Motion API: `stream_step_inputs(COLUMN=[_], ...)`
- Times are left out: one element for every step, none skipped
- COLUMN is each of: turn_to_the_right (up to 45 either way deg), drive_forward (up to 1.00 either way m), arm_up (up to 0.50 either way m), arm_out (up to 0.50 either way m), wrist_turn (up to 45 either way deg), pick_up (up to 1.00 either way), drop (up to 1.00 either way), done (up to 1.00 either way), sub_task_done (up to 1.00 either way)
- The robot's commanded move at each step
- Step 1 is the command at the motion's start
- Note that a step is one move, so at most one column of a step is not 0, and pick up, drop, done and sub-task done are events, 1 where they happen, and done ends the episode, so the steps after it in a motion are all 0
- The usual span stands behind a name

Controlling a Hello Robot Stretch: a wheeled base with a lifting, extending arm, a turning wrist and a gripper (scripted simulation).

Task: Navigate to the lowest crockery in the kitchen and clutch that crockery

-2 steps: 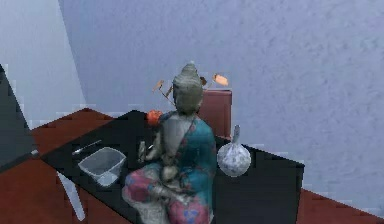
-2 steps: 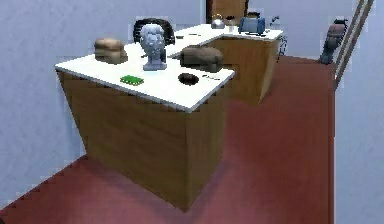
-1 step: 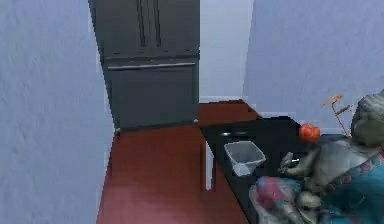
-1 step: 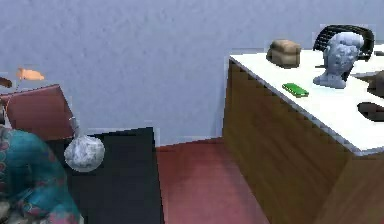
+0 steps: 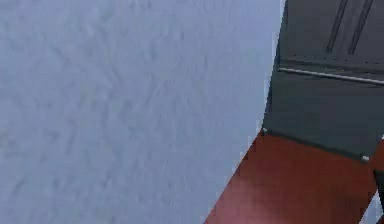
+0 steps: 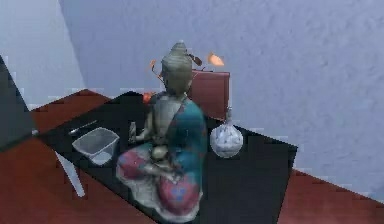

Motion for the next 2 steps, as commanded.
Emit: stream_step_inputs(turn_to_the_right=[-24.0, 0.0], drive_forward=[0.00, 0.00], arm_up=[0.00, 0.50], arm_out=[0.00, 0.00], wrist_turn=[0.0, 0.0], pick_up=[0.00, 0.00], drop=[0.00, 0.00], done=[0.00, 0.00], sub_task_done=[0.00, 0.00])
